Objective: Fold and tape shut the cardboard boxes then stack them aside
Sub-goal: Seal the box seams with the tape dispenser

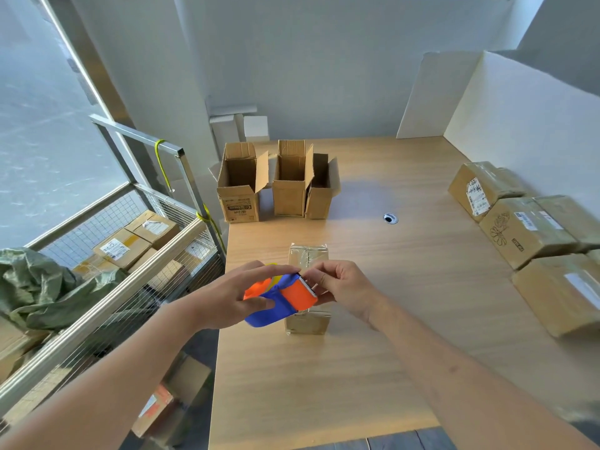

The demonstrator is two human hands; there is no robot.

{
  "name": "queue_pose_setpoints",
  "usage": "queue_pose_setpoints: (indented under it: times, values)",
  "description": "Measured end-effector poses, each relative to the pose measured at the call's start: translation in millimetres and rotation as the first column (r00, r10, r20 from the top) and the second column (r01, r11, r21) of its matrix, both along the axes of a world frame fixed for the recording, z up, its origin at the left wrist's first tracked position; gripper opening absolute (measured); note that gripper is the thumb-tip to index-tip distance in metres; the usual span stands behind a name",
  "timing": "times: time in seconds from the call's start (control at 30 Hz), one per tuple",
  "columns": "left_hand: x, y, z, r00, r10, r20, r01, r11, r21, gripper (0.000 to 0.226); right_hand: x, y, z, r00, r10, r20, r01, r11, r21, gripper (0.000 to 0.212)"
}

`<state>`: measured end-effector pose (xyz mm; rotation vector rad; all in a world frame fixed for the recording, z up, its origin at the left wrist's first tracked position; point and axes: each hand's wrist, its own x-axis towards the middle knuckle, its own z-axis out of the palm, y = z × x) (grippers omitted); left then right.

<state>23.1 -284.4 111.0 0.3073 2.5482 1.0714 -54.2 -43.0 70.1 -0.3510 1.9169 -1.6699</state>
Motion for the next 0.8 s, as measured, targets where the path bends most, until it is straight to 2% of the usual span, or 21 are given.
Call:
queue_pose_setpoints:
  times: [0.1,0.17,0.3,0.53,0.6,0.7,0.8]
  values:
    - [2,5,2,1.000,-0.009,0.013,0.009,1.000,0.002,0.068,3,6,2,0.989,-0.013,0.148,0.023,0.998,-0.063,0.037]
    - [2,8,3,1.000,-0.013,0.028,0.013,1.000,-0.009,0.069,5,10,2,0.983,-0.006,0.184,0.022,0.996,-0.082,0.044]
    - [0,12,5,0.999,-0.026,0.041,0.028,0.999,-0.037,0.067,5,12,-8,0.998,-0.061,-0.009,0.061,0.998,-0.015,0.034]
    - [-6,17,1,0.995,-0.019,0.094,0.022,0.999,-0.031,0.063,4,12,-12,0.950,-0.237,-0.201,0.255,0.965,0.066,0.012]
    - [-9,15,-2,0.994,-0.013,0.110,0.017,0.999,-0.037,0.061,5,9,-15,0.931,-0.296,-0.214,0.319,0.944,0.082,0.010]
    - [-16,9,-6,0.989,-0.039,0.141,0.053,0.994,-0.092,0.060,12,3,-24,0.908,-0.399,-0.129,0.410,0.908,0.081,0.010]
    - [-21,-7,-17,0.981,-0.065,0.185,0.093,0.985,-0.146,0.057,13,11,-41,0.860,-0.494,-0.125,0.509,0.843,0.171,0.015]
